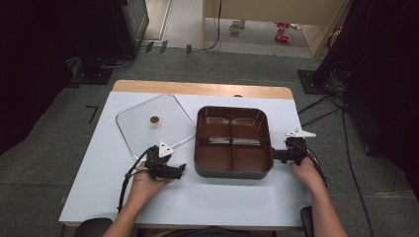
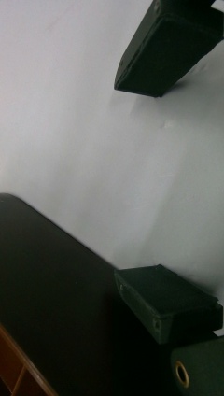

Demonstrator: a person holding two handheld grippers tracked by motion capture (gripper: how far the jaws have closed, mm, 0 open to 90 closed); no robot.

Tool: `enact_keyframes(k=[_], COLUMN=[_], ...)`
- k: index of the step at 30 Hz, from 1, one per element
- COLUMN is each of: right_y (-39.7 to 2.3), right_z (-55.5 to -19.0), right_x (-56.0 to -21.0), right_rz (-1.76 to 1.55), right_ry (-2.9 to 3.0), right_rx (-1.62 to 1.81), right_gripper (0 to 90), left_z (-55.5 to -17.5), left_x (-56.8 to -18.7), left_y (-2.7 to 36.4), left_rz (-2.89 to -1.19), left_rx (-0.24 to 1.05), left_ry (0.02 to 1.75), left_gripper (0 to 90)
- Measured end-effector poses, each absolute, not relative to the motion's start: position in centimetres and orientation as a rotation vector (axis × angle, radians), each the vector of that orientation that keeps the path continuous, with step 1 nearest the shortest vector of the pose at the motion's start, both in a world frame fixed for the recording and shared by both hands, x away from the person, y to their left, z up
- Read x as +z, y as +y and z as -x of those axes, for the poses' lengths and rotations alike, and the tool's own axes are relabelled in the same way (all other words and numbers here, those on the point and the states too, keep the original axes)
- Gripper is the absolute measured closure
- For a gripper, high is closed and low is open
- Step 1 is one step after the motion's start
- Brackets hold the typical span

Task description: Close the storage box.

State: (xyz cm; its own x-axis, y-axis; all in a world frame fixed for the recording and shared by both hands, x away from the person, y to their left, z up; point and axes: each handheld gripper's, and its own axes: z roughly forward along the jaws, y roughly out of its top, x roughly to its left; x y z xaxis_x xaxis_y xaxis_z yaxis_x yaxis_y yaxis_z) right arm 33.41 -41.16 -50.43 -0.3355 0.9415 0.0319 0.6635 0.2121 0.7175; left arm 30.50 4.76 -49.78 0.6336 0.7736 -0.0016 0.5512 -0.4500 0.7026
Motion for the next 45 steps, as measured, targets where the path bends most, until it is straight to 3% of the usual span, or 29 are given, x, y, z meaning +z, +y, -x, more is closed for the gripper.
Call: enact_keyframes(k=[8,13,20,45], right_y=[-41.2,-41.2,-41.2,-41.2], right_z=[-33.4,-33.4,-33.4,-33.4], right_x=[-50.4,-50.4,-50.4,-50.4], right_rz=[-1.487,-1.487,-1.488,-1.488], right_ry=[2.079,2.079,2.079,2.079], right_rx=[0.908,0.908,0.908,0.908], right_gripper=[8.4,8.4,8.4,8.4], left_z=[-31.0,-30.8,-31.0,-33.6], left_x=[-49.3,-48.9,-48.2,-44.8], left_y=[4.5,4.8,4.8,6.2], left_rz=[-2.229,-2.253,-2.276,-2.207], left_rx=[0.394,0.372,0.323,0.267], left_ry=[1.024,0.989,0.975,0.999], left_gripper=[9.5,22.1,30.7,30.9])
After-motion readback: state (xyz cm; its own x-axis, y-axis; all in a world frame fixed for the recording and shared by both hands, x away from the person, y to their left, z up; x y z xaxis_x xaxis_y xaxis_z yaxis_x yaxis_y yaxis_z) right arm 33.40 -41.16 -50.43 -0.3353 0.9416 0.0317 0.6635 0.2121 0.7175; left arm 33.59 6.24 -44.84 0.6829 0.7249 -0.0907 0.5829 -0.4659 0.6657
